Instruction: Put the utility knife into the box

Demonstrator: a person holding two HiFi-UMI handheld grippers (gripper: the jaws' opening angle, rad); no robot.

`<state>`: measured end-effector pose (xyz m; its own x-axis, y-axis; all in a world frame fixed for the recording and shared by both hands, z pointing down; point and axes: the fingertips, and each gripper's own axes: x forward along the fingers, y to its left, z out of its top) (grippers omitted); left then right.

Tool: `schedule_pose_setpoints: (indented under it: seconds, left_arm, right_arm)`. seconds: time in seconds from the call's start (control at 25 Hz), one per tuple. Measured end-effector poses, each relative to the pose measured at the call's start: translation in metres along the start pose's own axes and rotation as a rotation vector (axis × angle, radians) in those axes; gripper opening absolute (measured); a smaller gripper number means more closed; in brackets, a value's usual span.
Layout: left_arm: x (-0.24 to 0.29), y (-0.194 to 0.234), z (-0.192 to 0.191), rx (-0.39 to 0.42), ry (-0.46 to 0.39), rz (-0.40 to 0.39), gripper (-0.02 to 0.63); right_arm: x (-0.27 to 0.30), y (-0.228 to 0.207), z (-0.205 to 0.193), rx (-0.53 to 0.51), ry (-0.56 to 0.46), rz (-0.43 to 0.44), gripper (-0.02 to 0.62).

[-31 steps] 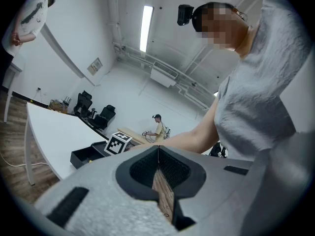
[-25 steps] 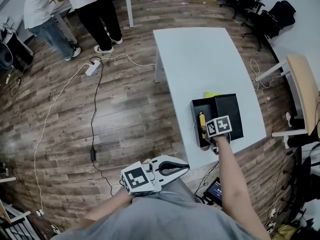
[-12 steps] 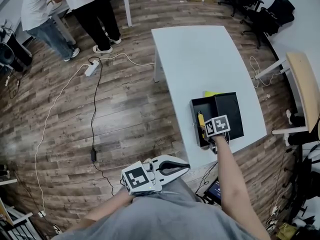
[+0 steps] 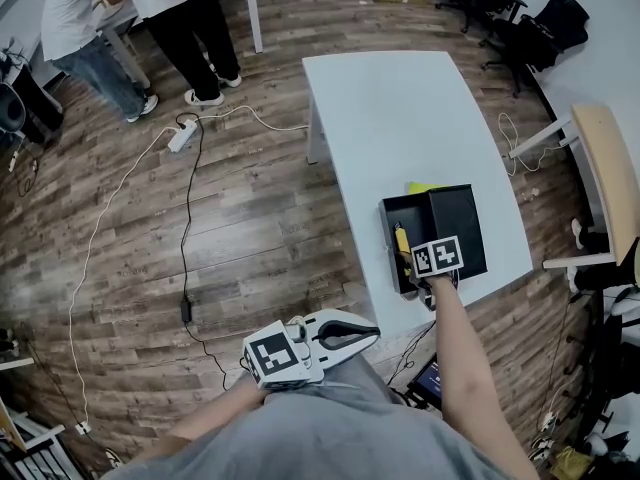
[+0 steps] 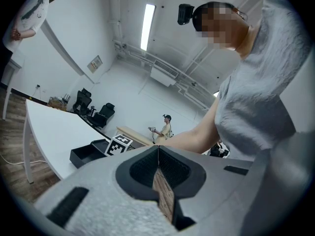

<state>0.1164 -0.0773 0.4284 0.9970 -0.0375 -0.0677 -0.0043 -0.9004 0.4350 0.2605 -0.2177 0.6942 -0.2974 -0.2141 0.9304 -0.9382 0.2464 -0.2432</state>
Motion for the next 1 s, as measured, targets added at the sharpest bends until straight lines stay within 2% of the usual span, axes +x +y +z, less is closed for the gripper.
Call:
schedule_pose_setpoints:
  seconds: [0.68, 0.84, 1.0]
  left_arm:
    - [0.0, -0.005, -0.006, 0.016, 0.01, -0.007, 0.018]
    - [-0.002, -0.007, -0.007, 0.015, 0.01, -0.006, 0.018]
    - [-0.003, -0.008, -0.006, 0.017, 0.012, -0.008, 0.018]
  right_arm:
    - [0.002, 0.007, 0.0, -0.031, 0.009, 0.003, 0.132]
    - [-0.002, 0.004, 0.002, -0.042, -0.014, -0.023, 0.143]
    - [-0.009, 0.006, 0.009, -0.022, -0.068, -0.011, 0.143]
